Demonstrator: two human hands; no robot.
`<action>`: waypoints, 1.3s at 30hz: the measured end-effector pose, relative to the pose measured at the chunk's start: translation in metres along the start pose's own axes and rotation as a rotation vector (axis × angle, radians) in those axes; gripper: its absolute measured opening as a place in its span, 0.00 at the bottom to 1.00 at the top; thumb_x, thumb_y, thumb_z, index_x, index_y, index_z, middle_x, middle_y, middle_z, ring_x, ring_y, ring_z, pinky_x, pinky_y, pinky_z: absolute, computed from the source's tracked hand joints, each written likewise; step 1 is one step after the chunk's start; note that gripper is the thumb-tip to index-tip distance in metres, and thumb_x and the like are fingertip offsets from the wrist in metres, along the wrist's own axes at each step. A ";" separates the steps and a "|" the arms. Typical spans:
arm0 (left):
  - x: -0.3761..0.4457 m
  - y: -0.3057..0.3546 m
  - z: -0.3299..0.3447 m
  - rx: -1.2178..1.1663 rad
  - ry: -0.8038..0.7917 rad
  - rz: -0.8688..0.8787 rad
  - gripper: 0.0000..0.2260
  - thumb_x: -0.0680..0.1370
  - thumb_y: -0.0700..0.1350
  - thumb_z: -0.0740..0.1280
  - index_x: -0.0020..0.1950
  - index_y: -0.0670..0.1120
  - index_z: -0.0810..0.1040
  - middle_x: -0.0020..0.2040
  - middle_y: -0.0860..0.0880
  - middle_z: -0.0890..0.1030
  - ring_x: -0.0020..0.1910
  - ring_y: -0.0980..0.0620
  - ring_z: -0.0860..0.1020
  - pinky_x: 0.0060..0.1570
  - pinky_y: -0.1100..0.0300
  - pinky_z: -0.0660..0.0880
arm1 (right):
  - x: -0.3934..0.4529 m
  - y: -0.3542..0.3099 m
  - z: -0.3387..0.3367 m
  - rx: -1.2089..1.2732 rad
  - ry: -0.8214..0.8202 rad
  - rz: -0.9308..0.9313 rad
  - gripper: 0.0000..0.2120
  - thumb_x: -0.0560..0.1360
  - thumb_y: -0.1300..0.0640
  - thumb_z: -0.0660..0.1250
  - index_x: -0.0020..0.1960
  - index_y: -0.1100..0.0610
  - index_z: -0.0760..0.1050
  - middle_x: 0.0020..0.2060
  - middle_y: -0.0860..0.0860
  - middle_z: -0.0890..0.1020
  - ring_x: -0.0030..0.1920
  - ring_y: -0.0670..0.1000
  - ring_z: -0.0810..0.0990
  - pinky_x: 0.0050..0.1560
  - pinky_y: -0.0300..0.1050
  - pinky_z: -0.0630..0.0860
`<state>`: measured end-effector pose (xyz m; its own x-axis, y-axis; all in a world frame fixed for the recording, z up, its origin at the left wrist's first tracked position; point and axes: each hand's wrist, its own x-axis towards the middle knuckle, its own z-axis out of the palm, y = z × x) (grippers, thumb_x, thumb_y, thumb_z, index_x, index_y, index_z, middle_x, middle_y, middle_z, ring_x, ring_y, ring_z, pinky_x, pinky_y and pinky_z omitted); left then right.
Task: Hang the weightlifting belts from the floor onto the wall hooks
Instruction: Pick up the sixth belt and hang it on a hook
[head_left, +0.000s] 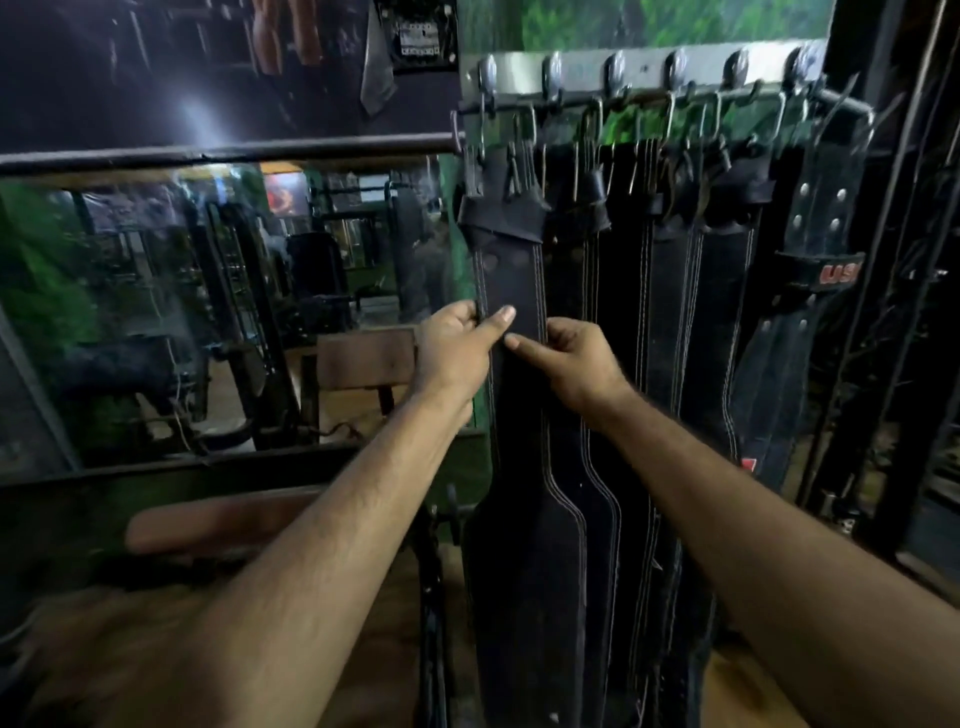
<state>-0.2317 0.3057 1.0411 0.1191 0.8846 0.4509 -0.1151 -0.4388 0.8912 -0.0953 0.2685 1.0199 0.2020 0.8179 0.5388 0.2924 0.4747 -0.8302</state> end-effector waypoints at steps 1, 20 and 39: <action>-0.006 -0.017 -0.002 0.038 -0.003 -0.008 0.11 0.77 0.46 0.75 0.39 0.42 0.77 0.38 0.48 0.79 0.39 0.53 0.78 0.41 0.57 0.75 | -0.010 0.014 0.001 -0.017 -0.043 0.017 0.08 0.75 0.58 0.75 0.39 0.57 0.79 0.27 0.43 0.81 0.27 0.38 0.75 0.28 0.34 0.71; -0.146 -0.241 -0.068 0.203 -0.192 -0.372 0.19 0.71 0.35 0.78 0.61 0.43 0.82 0.54 0.51 0.87 0.56 0.53 0.85 0.57 0.56 0.81 | -0.193 0.226 0.029 0.019 -0.117 0.418 0.22 0.68 0.61 0.81 0.61 0.58 0.82 0.55 0.52 0.87 0.58 0.50 0.85 0.63 0.55 0.81; -0.278 -0.462 -0.080 0.327 -0.283 -0.721 0.24 0.65 0.36 0.83 0.60 0.41 0.82 0.53 0.49 0.85 0.52 0.54 0.84 0.57 0.57 0.82 | -0.345 0.409 0.069 0.004 -0.074 0.847 0.20 0.67 0.64 0.81 0.58 0.60 0.83 0.54 0.53 0.86 0.53 0.48 0.86 0.58 0.48 0.82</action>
<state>-0.2907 0.2746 0.5003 0.3016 0.9121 -0.2777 0.3703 0.1563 0.9157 -0.1104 0.2028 0.4844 0.2894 0.9168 -0.2750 0.0667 -0.3059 -0.9497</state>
